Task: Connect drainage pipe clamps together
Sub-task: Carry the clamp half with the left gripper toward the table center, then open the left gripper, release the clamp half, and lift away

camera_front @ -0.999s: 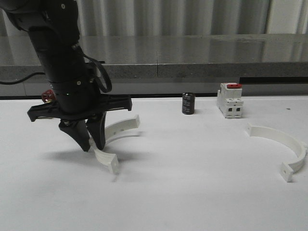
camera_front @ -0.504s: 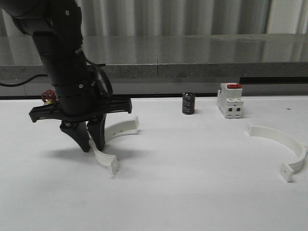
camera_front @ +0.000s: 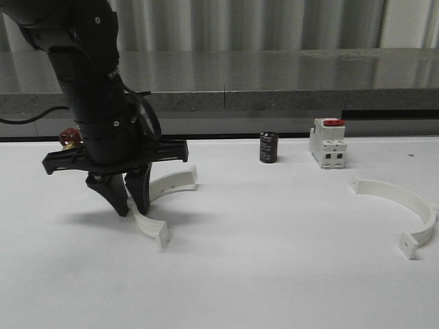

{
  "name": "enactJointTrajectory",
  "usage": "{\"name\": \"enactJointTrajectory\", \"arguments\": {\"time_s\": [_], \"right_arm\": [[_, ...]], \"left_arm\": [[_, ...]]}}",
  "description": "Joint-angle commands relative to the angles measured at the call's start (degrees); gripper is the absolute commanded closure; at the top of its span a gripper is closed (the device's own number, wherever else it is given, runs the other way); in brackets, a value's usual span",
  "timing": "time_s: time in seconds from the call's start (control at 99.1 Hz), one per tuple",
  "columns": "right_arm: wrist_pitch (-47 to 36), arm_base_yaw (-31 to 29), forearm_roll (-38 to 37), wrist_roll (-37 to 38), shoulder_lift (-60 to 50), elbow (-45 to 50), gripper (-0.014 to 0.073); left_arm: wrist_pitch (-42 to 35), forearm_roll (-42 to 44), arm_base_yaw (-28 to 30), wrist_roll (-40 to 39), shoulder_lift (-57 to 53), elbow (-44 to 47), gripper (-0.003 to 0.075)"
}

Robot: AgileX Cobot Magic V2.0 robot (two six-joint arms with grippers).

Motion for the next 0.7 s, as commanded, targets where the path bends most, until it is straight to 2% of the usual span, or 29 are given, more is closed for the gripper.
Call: {"name": "enactJointTrajectory", "arguments": {"time_s": [0.0, 0.172, 0.242, 0.293, 0.555, 0.686], "right_arm": [[-4.8, -0.3, 0.0, -0.5, -1.1, -0.9, 0.0662], [-4.8, -0.3, 0.0, -0.5, -1.1, -0.9, 0.0662], [-4.8, -0.3, 0.0, -0.5, -1.1, -0.9, 0.0662], [-4.8, -0.3, 0.0, -0.5, -1.1, -0.9, 0.0662], [-4.8, -0.3, 0.0, -0.5, -1.1, -0.9, 0.0662], [-4.8, -0.3, 0.0, -0.5, -1.1, -0.9, 0.0662]], "left_arm": [[-0.9, 0.0, -0.4, -0.8, -2.3, -1.4, 0.054], [-0.9, 0.0, -0.4, -0.8, -2.3, -1.4, 0.0163], [-1.0, 0.0, -0.4, -0.8, -2.3, -1.4, 0.0078], [-0.9, 0.0, -0.4, -0.8, -2.4, -1.5, 0.006], [-0.7, 3.0, -0.4, 1.5, -7.4, -1.5, 0.0061], [-1.7, 7.5, -0.4, 1.5, -12.3, -1.4, 0.0061]]}}
